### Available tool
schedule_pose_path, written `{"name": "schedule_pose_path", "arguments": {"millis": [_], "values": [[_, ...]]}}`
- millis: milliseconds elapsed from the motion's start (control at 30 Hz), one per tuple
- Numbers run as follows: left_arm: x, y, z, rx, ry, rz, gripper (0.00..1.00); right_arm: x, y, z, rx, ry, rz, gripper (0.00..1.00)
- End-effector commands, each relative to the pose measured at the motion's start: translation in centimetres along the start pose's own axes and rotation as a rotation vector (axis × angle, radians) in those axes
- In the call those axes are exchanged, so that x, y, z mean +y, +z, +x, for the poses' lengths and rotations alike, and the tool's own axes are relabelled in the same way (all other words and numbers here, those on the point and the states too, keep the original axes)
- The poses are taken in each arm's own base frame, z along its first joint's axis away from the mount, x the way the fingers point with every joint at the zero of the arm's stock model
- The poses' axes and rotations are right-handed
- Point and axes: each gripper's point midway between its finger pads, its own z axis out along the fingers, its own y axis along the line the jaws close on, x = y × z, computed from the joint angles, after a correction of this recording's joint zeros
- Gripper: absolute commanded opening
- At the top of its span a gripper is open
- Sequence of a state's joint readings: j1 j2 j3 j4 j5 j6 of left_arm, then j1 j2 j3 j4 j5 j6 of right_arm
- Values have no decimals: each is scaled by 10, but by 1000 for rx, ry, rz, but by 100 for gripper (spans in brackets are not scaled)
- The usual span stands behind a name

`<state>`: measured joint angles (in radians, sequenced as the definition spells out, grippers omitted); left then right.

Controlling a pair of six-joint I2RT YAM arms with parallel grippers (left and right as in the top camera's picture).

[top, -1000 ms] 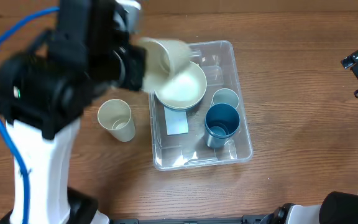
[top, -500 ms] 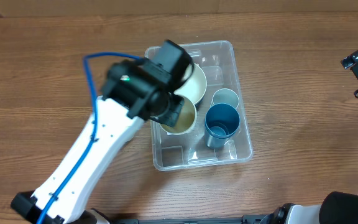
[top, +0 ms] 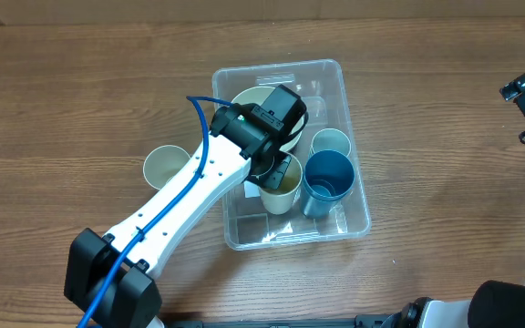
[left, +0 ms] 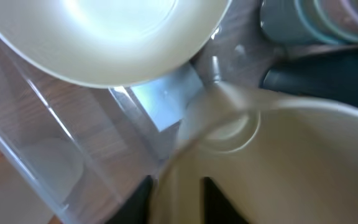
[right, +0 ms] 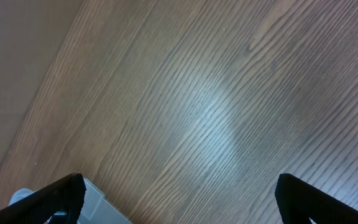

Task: Pack container
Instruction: 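Lower the cream cup into the container's front middle and release, then grasp the remaining cream paper cup with the left gripper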

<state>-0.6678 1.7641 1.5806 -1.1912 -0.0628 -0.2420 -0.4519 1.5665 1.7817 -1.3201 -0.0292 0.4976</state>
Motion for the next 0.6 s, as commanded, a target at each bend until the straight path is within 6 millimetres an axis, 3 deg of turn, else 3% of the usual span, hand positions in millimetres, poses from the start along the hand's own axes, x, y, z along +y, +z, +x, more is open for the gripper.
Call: {"name": "schedule_pose_path", "arguments": {"millis": [0,33,133,267,300,433,500,567], "values": [[-2,-16,-7,-17,-13,16,40,1,-2,-2,-8,6,-6,100],[-2,-25,-7,-17,-12,15,41,1,-2,-2,-9,6,-7,100],[5,-78,-12,-44,-19,8,44,1,-2,-2,-9,5,-7,100],[45,-159,-16,-163,-94,-76,52,1,-2,-2,-8,5,-6,100],[52,-176,-18,-216,-101,-63,59,1,-2,-2,-8,5,-6,100],[107,-210,-4,-309,-257,-103,63,1,-2,-2,-9,5,-7,100],[138,-211,12,-297,-361,-117,63,1,-2,-2,-9,5,-7,100],[159,-197,32,-235,-459,-95,62,1,-2,-2,-9,6,-7,100]]}}
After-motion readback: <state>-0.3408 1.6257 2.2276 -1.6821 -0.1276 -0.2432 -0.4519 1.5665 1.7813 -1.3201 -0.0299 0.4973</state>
